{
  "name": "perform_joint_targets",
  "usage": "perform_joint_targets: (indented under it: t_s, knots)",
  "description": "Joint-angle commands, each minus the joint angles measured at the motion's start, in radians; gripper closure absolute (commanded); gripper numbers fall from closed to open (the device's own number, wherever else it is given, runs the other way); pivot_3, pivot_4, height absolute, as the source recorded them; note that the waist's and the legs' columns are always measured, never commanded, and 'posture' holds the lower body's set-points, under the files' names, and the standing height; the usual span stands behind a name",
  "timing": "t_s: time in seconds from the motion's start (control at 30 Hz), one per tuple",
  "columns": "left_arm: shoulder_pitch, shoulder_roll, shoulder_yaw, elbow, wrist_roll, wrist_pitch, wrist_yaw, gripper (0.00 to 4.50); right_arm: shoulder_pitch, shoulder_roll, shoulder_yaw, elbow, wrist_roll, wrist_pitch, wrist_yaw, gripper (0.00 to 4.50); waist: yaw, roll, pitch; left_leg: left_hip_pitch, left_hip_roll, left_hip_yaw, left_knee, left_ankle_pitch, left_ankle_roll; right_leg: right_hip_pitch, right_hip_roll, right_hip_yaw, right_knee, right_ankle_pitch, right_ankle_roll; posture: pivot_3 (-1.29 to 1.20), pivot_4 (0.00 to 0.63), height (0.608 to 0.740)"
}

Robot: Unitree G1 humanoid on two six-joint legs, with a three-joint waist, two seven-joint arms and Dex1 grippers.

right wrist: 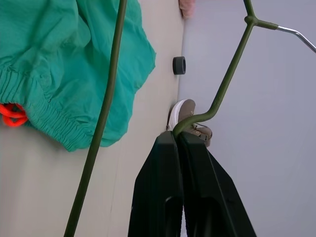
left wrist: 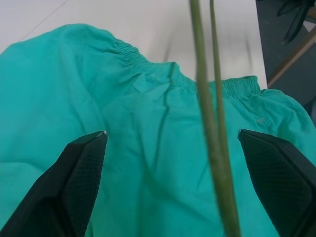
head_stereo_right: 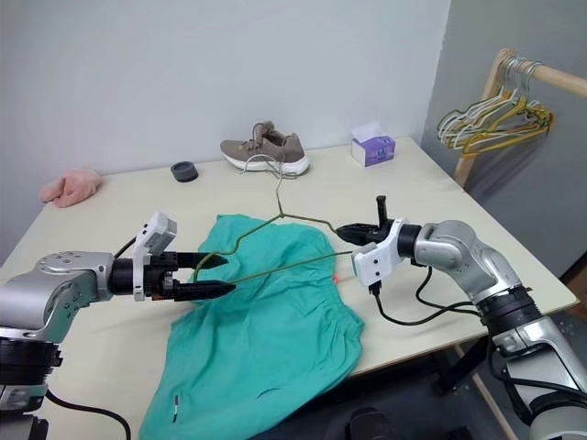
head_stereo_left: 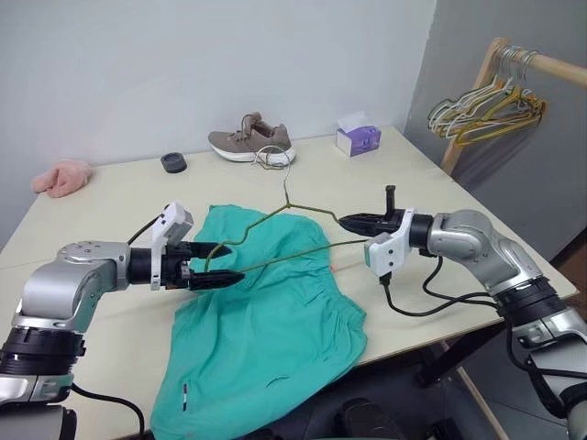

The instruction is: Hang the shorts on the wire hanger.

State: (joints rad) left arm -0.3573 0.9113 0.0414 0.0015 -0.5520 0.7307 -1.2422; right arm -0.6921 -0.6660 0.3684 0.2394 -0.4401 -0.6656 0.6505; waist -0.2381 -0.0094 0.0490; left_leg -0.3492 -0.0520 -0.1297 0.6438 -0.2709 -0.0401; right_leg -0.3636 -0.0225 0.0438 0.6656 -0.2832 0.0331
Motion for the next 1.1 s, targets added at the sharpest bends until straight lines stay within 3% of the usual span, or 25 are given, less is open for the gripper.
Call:
perform_joint_targets:
  t_s: [0.03,0.4,0.67,0.77,0.9,1.1]
  knots:
    - [0.002,-0.004,0.008,-0.035,-0.028,0.017,-0.013,0.88,-0.031,0.006,-0.027,-0.031,0.034,-0.013,-0.002,4.5,-0.001,0.0,0.0,0.0,0.0,0.0,0.0,0.0,0.0,0.0,0.0,0.0,0.0,0.0,0.0,-0.25,0.0,0.74]
    - [0.027,-0.001,0.001,-0.07,-0.023,0.02,-0.015,4.39,-0.03,0.02,-0.02,-0.038,0.044,-0.027,0.003,4.5,-0.008,0.0,0.0,0.0,0.0,0.0,0.0,0.0,0.0,0.0,0.0,0.0,0.001,0.0,0.0,-0.25,0.0,0.74]
    - [0.034,-0.005,0.008,-0.084,-0.029,0.025,-0.005,4.48,0.004,0.021,-0.005,-0.069,0.106,-0.047,0.045,4.5,-0.008,0.0,0.0,0.0,0.0,0.0,0.0,0.0,0.0,0.0,0.0,0.0,0.001,0.0,0.0,-0.25,0.0,0.74]
    - [0.037,-0.005,0.01,-0.087,-0.027,0.025,0.0,4.5,0.022,0.012,-0.012,-0.088,0.158,-0.032,0.082,3.79,-0.008,0.0,0.0,0.0,0.0,0.0,0.0,0.0,0.0,0.0,0.0,0.0,0.001,0.0,0.0,-0.25,0.0,0.74]
    - [0.05,-0.005,0.01,-0.098,-0.024,0.021,0.007,4.5,0.052,-0.014,-0.026,-0.134,0.243,0.025,0.151,2.39,-0.007,0.0,0.0,0.0,0.0,-0.001,0.0,0.0,0.0,0.001,0.0,0.0,0.0,0.0,0.0,-0.25,0.0,0.74]
    - [0.064,0.002,-0.007,-0.115,0.02,-0.039,0.019,4.5,0.127,-0.064,-0.108,-0.241,0.433,0.378,0.277,0.23,-0.004,0.0,0.0,0.001,0.0,-0.001,0.001,0.0,0.0,0.001,0.0,0.0,0.001,0.0,0.0,-0.26,0.0,0.74]
